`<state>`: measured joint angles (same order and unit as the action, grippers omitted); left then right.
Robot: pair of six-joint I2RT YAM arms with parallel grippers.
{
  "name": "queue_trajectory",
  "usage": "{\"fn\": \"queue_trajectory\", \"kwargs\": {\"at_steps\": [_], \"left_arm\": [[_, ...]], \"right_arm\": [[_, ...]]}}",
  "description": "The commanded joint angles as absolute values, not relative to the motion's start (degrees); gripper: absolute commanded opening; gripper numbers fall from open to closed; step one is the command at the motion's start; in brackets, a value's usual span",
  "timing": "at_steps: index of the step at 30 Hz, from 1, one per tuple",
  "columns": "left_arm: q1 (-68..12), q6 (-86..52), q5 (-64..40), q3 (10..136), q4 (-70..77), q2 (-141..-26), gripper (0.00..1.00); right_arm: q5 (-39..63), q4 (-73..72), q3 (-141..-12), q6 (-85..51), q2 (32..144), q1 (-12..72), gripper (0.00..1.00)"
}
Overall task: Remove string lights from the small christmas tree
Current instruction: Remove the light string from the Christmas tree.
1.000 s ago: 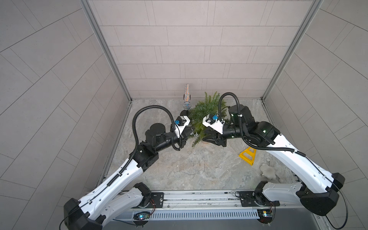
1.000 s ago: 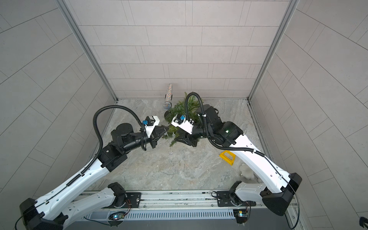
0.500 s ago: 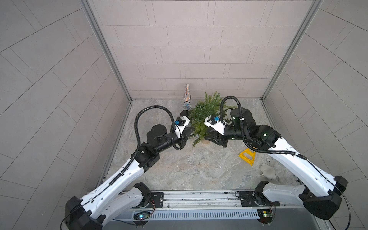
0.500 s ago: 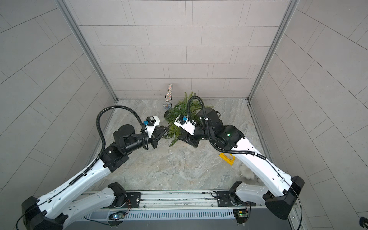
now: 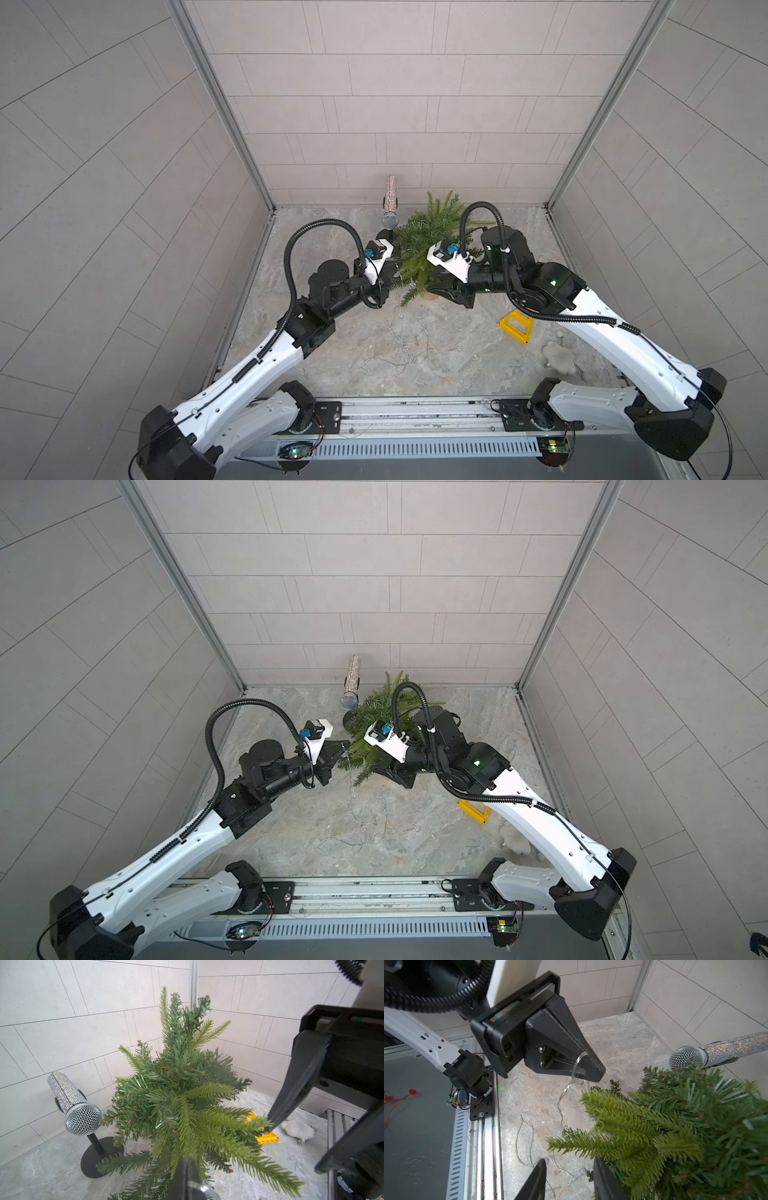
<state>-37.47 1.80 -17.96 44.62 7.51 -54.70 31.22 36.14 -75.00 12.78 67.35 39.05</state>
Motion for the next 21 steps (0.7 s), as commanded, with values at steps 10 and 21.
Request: {"fn": "queue_trajectory", "kwargs": {"at_steps": [10,21], "left_arm": [[-37.27,-0.12,-15.95,38.21,11.34,-51.24,0.0],[-37.26,-7.06,-11.16,34.9,19.19,-51.24,0.0]], "right_arm": [[32.78,34.18,-72.86,12.65,65.0,38.76,0.41],[32.81,33.98,-72.42,12.7,64.95,38.67,0.41]]}}
